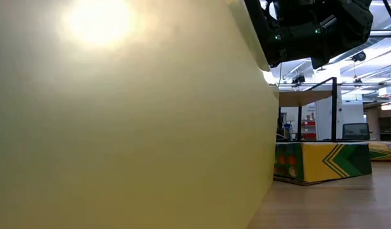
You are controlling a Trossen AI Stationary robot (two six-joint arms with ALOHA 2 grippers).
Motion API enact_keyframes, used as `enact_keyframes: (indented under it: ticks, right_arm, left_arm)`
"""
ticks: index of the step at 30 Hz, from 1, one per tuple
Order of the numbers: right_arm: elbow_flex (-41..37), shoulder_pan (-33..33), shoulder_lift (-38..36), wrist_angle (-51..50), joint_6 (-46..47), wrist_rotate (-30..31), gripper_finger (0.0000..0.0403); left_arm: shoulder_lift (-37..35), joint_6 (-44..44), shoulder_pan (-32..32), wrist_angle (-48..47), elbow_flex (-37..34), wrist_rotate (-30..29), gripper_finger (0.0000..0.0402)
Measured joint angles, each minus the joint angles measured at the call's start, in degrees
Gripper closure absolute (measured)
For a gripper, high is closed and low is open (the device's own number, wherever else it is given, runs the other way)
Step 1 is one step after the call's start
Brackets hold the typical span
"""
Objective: Pick & Place Office Desk Supplies
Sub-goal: Put the green rubberband into the blue bin
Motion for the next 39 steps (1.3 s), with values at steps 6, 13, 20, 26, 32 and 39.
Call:
enact_keyframes:
  ticks: [6,13,20,26,32,39]
  right_arm:
    - [0.0,0.0,0.0,0.0,0.0,0.0,0.0319]
    - [0.0,0.0,0.0,0.0,0.0,0.0,0.0319]
    - [0.0,0.0,0.0,0.0,0.0,0.0,0.0319]
    - [0.0,0.0,0.0,0.0,0.0,0.0,0.0319]
    - [0.0,0.0,0.0,0.0,-0.3,0.0,0.0319]
    - [0.0,0.0,0.0,0.0,0.0,0.0,0.0319]
  left_arm:
    - [-9.2,9.5,2.1,13.8,-10.8,3.3,0.0254]
    - [-20.0,9.4,4.3,9.3,-13.8,8.3,0.0254]
    - [-25.2,5.7,4.3,2.0,-13.9,9.2,0.0254]
    - [-25.2,0.6,4.3,1.9,-13.9,9.2,0.0254]
    - [-25.1,0.3,4.3,1.8,-13.9,9.2,0.0254]
    - [-25.1,0.6,4.3,1.8,-13.9,9.2,0.0254]
